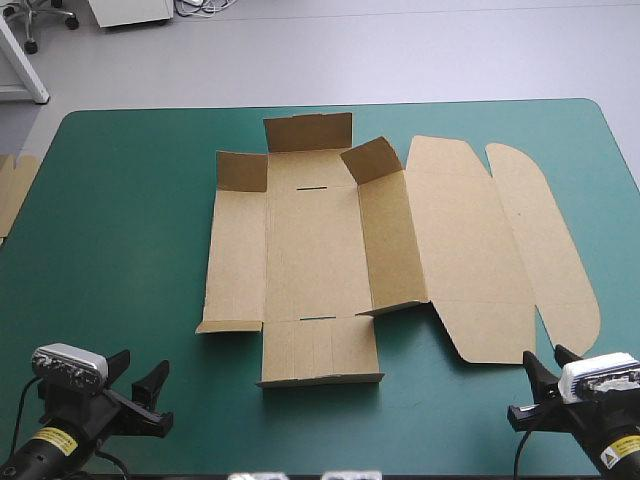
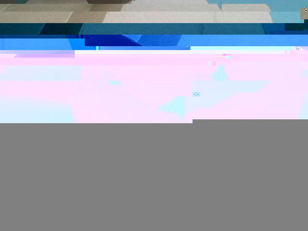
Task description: Fold the box
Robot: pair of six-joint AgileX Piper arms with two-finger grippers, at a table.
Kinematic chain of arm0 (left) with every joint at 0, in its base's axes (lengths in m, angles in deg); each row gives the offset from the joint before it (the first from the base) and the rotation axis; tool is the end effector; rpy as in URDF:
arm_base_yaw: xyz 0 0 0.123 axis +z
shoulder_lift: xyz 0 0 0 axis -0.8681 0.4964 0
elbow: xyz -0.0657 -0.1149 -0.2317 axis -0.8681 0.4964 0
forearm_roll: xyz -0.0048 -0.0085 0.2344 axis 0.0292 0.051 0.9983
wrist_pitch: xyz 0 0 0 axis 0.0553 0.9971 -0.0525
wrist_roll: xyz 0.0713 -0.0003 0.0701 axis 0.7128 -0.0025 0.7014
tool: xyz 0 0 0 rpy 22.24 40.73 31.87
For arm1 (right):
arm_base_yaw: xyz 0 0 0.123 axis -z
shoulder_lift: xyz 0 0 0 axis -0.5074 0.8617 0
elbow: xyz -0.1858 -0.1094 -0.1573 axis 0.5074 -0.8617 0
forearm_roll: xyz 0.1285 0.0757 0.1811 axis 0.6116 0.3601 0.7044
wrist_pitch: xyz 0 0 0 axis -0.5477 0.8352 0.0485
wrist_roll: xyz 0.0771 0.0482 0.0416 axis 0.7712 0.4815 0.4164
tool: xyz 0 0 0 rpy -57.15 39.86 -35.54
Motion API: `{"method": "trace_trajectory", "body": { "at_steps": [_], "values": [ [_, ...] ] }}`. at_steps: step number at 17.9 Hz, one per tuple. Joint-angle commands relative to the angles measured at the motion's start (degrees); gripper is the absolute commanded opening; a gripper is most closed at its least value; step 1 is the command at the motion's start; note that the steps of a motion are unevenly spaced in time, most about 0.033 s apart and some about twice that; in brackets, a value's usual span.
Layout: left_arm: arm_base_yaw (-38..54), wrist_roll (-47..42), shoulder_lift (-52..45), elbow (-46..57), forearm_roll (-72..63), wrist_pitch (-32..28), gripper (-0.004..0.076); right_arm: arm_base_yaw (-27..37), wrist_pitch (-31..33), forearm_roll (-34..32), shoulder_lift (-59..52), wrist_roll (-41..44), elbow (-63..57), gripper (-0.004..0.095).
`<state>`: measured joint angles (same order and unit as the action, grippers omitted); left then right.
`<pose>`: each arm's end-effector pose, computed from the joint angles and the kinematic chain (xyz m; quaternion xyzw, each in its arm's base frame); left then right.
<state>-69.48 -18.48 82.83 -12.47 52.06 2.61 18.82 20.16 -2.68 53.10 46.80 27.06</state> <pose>0.0540 -0.0234 0.2644 0.1172 0.8550 -0.0954 0.4961 0.0498 0.0118 0.2613 -0.0915 0.8221 0.0605 0.5587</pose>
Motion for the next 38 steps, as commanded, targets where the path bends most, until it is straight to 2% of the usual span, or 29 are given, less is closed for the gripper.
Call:
{"method": "trace_trajectory", "body": {
  "at_steps": [1, 10, 12, 13, 16, 17, 20, 22, 25, 32, 34, 38],
  "values": [
    [0.08, -0.46, 1.06, -1.38, -0.79, -3.83, 0.0419, 0.43, -4.37, -0.19, 1.08, -0.46, 1.60, 0.0414],
    [0.08, -0.94, 1.06, -1.38, -1.00, -3.57, 0.0419, 0.43, -4.37, -0.19, 1.08, -0.46, 1.60, 0.0414],
    [0.08, -9.07, 1.91, -2.61, -0.81, -2.40, 0.0419, 0.43, -4.37, -0.19, 1.08, -0.46, 1.60, 0.0414],
    [0.08, -12.89, 4.17, -4.07, -0.81, -1.18, 0.0419, 0.43, -4.37, -0.19, 1.08, -0.46, 1.60, 0.0414],
    [0.08, -13.89, 17.84, -12.37, -1.69, 2.64, 0.0419, 0.43, -4.13, -0.19, 1.08, -0.46, 1.79, 0.0414],
    [0.08, -11.71, 25.88, -18.62, -1.45, 4.82, 0.0419, 0.43, -3.78, -0.19, 1.08, 0.04, 3.03, 0.0414],
    [0.08, -7.60, 33.89, -26.77, -2.68, 6.85, 0.0419, 0.43, -3.53, -3.29, 3.51, 5.21, 6.86, 0.0414],
    [0.08, -0.87, 39.59, -32.27, -10.42, 6.60, 0.0419, 0.43, -2.07, -3.32, 12.21, 5.91, 12.94, 0.0414],
    [0.08, 3.77, 41.55, -32.67, -15.02, 6.60, 0.0419, 0.43, 0.14, -2.98, 17.30, 5.91, 16.07, 0.0414],
    [0.08, 14.22, 45.43, -32.67, -22.55, 5.17, 0.0419, 0.43, 0.79, -1.25, 25.27, 7.11, 21.13, 0.0414],
    [0.08, 17.80, 46.35, -32.67, -23.55, 5.09, 0.0419, 0.43, 3.40, -1.25, 29.37, 7.11, 25.00, 0.0414],
    [0.08, 15.58, 47.51, -32.67, -24.77, 4.07, 0.0419, 0.43, 10.21, -1.25, 37.93, 6.86, 33.63, 0.0414]
  ]
}}
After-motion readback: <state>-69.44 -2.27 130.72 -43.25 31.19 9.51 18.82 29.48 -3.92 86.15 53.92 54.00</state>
